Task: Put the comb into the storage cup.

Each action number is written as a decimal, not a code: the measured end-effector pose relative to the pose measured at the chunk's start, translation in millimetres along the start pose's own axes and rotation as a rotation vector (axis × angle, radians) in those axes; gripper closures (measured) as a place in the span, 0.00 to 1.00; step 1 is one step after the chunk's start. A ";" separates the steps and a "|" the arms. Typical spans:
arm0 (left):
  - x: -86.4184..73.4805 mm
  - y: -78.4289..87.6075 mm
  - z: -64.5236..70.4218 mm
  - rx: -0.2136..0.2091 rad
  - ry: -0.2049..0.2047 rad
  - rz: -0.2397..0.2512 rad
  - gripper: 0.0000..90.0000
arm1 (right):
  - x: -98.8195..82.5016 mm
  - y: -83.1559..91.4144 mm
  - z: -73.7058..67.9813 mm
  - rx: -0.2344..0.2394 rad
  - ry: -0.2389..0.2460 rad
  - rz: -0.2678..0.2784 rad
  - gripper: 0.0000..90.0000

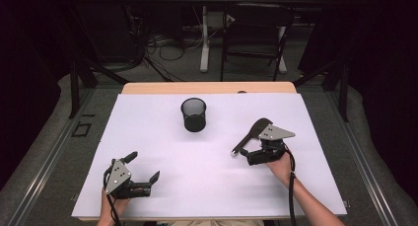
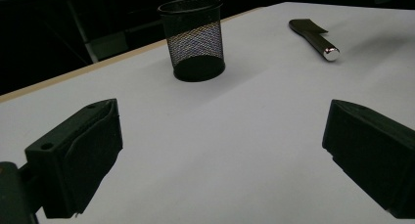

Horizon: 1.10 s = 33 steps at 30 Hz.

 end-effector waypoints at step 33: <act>-2.0 -2.5 -1.4 0.000 0.008 -0.010 0.02 | 8.1 -40.4 -1.1 0.047 -0.009 -0.058 0.00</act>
Point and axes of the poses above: each handheld gripper's, and its own axes: y roughly backward along the jaws, x roughly out of its top, z roughly to its right, the point moved 7 cm from there along -y, roughly forward along the jaws, and after that the axes turned 4 degrees about -x, right-handed, at the moved point
